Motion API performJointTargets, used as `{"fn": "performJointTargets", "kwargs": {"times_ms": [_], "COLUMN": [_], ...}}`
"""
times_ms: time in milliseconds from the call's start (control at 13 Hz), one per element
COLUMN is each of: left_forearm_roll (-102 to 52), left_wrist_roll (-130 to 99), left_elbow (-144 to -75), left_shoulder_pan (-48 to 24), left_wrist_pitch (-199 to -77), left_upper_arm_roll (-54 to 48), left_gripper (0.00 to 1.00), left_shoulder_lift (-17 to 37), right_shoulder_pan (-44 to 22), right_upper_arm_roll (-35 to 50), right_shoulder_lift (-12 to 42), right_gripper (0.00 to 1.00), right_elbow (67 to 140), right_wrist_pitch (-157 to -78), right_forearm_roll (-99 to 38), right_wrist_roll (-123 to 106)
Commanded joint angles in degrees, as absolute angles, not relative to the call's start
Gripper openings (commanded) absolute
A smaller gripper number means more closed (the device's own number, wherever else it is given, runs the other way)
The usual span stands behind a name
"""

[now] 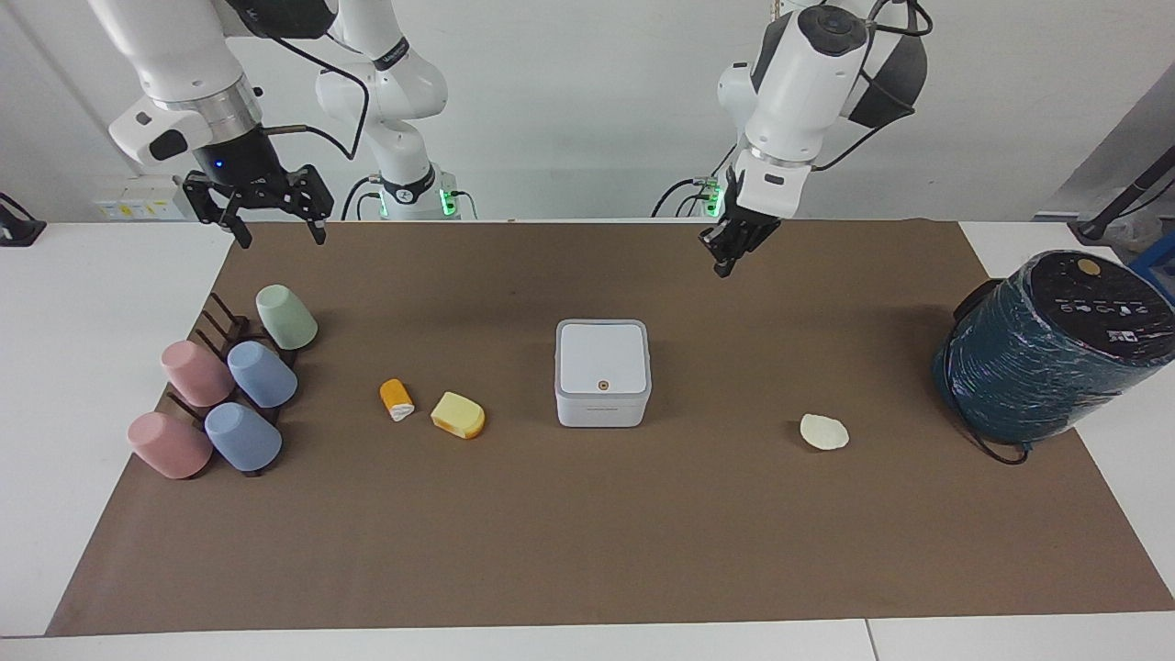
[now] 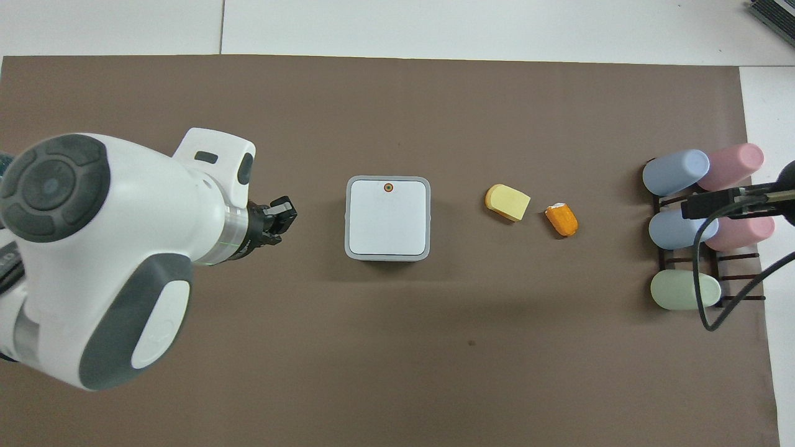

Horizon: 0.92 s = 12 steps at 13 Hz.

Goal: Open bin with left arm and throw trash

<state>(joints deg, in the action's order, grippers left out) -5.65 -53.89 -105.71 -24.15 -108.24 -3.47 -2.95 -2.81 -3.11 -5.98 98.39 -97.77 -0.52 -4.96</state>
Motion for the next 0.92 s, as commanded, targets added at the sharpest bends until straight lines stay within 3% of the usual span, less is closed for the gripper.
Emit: {"fn": "performJointTargets", "kwargs": {"times_ms": [0,308,846], "left_forearm_roll": [-6.50,-6.33,-6.42], "left_wrist_roll": [-64.82,-75.03,-80.23], "left_elbow": [-106.17,-100.39,-98.26], "left_shoulder_pan": [-28.82,-31.81,-32.25], "left_wrist_pitch": [-114.15,-116.89,-122.86], "left_upper_arm_roll": [-2.46,-2.46,-2.55], "left_gripper": [0.00,0.00,0.00], "left_shoulder_lift": [0.60,7.36,11.06], "right_shoulder_pan": [-2.63,-3.52,-4.66], "right_upper_arm_roll": [-2.99,-2.99,-2.99], "right_shoulder_lift": [-5.80,-1.08,11.85], "right_gripper": [1.00,1.00,1.00], "right_elbow": [104.47,105.65,105.99], "right_wrist_pitch": [-105.61,-112.30,-124.01], "right_forearm_roll": [-1.67,-4.56,-9.40], "right_wrist_roll": [-8.70,-15.26,-30.57]}}
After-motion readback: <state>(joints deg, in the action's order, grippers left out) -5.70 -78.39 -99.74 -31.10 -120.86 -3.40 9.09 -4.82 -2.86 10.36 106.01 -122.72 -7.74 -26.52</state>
